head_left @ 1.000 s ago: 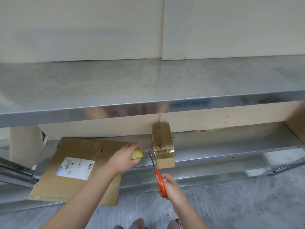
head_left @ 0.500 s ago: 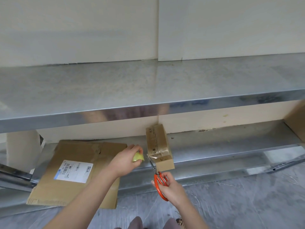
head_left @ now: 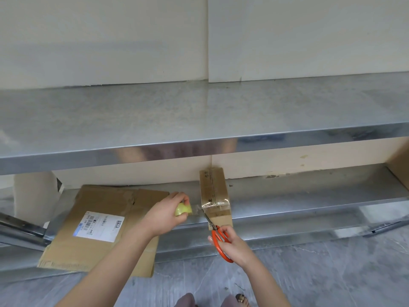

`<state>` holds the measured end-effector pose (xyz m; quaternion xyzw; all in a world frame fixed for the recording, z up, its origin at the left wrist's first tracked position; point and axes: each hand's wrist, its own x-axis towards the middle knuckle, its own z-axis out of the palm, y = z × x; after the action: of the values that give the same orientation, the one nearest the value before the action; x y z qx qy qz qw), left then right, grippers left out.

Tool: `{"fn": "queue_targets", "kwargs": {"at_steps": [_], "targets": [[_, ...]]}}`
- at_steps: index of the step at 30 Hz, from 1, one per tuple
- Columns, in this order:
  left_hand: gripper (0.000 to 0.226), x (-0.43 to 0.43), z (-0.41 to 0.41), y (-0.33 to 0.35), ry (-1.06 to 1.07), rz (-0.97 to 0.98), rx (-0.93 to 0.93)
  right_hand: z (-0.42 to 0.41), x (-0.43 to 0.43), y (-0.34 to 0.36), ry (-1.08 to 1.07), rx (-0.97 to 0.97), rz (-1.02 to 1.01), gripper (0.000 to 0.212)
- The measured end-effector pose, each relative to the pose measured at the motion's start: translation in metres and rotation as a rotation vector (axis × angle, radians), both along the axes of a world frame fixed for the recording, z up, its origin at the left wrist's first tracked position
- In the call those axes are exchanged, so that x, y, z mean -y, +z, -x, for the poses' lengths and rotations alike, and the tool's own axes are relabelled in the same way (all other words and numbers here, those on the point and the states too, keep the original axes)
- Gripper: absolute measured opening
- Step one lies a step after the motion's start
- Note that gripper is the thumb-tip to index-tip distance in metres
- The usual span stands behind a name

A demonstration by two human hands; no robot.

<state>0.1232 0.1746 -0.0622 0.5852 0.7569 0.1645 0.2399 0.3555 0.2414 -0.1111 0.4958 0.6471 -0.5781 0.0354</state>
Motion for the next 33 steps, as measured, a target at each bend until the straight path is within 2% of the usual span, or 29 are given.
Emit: {"fn": "queue_targets", "kwargs": {"at_steps": [4, 8, 11, 14, 18, 21, 26, 33], "targets": [[0.022, 0.003, 0.004, 0.001, 0.005, 0.059, -0.005, -0.012, -0.007, -0.003, 0.044, -0.047, -0.038, 0.041], [0.020, 0.004, -0.001, -0.005, 0.078, 0.049, -0.006, -0.032, -0.014, 0.000, 0.128, 0.006, -0.229, 0.051], [0.020, 0.003, -0.004, -0.008, 0.119, 0.033, -0.002, -0.055, -0.030, 0.006, 0.205, 0.141, -0.495, 0.057], [0.021, 0.000, -0.010, -0.012, 0.141, 0.020, 0.002, -0.069, -0.045, 0.011, 0.249, 0.267, -0.689, 0.052], [0.021, -0.004, -0.017, -0.016, 0.175, 0.021, 0.008, -0.079, -0.065, 0.010, 0.372, 0.483, -0.735, 0.049], [0.020, -0.007, -0.021, -0.018, 0.194, 0.021, -0.002, -0.091, -0.082, 0.008, 0.335, 0.558, -0.724, 0.048], [0.021, -0.008, -0.027, -0.022, 0.238, 0.030, -0.011, -0.096, -0.105, 0.003, 0.003, 0.408, -0.800, 0.042], [0.022, -0.003, -0.037, -0.021, 0.312, 0.022, 0.023, -0.075, -0.132, -0.022, 0.037, 0.261, -0.681, 0.048]]}}
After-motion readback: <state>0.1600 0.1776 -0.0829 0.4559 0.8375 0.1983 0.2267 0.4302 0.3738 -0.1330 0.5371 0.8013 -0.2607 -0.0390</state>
